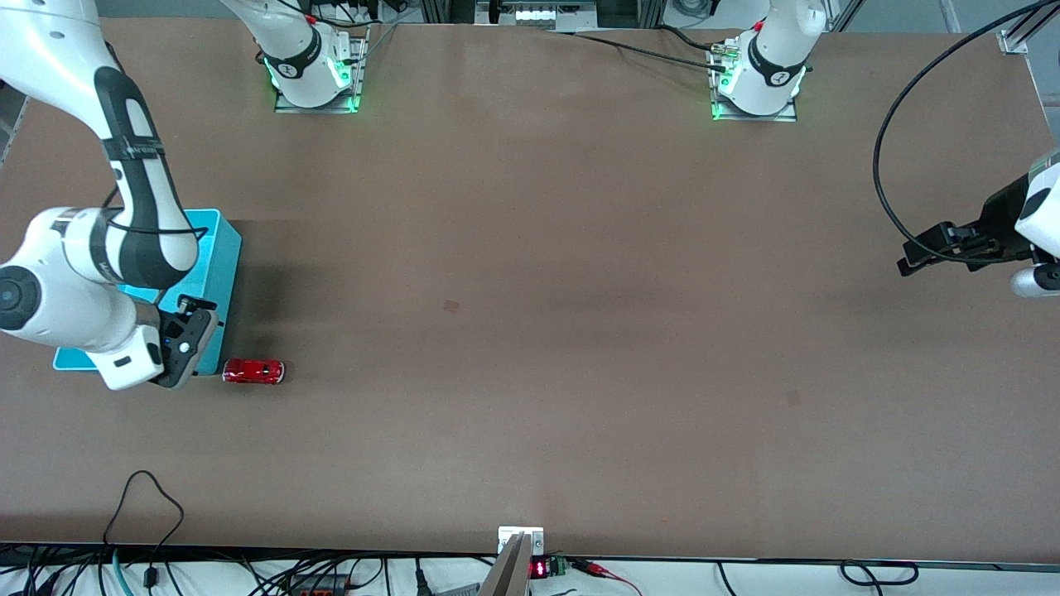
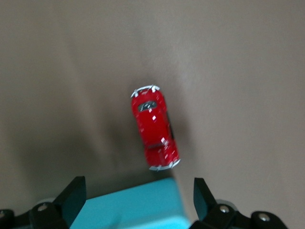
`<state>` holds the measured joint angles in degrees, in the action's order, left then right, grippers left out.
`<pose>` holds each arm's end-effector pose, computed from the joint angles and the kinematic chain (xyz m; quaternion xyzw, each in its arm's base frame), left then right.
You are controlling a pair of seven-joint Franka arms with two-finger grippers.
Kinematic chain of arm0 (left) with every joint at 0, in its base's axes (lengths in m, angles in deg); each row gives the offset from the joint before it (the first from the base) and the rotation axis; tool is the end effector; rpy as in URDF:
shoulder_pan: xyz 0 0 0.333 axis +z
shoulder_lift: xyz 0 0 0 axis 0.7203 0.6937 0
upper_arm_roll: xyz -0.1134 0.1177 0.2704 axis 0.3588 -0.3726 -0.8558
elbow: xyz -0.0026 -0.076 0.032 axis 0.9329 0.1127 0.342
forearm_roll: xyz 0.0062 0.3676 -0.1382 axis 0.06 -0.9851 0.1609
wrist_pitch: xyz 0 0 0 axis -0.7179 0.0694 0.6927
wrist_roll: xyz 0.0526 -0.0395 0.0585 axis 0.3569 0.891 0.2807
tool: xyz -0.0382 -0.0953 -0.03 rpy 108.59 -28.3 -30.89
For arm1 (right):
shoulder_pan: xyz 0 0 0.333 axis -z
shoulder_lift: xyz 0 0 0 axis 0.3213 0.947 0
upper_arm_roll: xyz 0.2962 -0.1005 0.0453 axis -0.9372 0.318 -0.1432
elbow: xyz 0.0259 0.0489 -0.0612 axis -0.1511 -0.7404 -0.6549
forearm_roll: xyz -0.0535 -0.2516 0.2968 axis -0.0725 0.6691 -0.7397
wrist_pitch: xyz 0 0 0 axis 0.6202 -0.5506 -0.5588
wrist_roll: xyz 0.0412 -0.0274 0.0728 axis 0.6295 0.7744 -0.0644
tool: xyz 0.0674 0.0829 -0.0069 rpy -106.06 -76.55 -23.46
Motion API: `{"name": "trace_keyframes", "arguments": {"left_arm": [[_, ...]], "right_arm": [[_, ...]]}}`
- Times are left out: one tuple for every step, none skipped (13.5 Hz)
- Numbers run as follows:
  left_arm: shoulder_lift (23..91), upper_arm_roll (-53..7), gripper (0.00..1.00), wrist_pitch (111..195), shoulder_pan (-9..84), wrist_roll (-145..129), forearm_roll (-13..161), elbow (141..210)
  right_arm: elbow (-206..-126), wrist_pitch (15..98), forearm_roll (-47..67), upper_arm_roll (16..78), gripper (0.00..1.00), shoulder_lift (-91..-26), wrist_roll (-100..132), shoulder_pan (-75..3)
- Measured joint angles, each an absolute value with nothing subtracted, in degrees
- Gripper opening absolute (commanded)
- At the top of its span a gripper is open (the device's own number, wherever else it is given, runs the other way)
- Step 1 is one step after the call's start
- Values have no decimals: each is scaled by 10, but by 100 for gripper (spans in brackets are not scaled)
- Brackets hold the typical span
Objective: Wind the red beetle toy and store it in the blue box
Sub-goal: 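Lower the right gripper to the car while the left gripper withdraws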
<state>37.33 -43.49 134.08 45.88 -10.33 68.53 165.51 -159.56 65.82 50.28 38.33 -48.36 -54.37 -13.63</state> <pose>0.5985 0.0126 0.5752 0.9979 0.0542 0.0176 0.0302 0.6879 -0.0309 0.2858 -0.7945 -0.6071 0.0126 0.0007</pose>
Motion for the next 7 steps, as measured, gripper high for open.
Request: {"name": "trace_keyframes", "arguments": {"left_arm": [[365, -435, 100, 1341, 459, -107, 685, 1668], [358, -434, 100, 1341, 459, -112, 685, 1678], [353, -434, 100, 1341, 458, -113, 685, 1685], [350, -433, 100, 1341, 458, -113, 685, 1687], [347, -433, 100, 1341, 458, -114, 685, 1688], [344, -432, 100, 1341, 458, -114, 685, 1688], [342, -432, 100, 1341, 458, -114, 685, 1688]], "right_arm": [[-1596, 677, 509, 382, 100, -472, -554, -140], [-1596, 694, 515, 380, 100, -462, -558, -144], [-1596, 708, 519, 375, 100, -453, -559, -147], [-1596, 718, 520, 372, 100, -445, -559, -150], [-1596, 726, 521, 371, 100, -438, -560, -152], [-1596, 732, 524, 371, 100, -432, -561, -153], [-1596, 741, 530, 370, 100, -425, -561, -154]]}}
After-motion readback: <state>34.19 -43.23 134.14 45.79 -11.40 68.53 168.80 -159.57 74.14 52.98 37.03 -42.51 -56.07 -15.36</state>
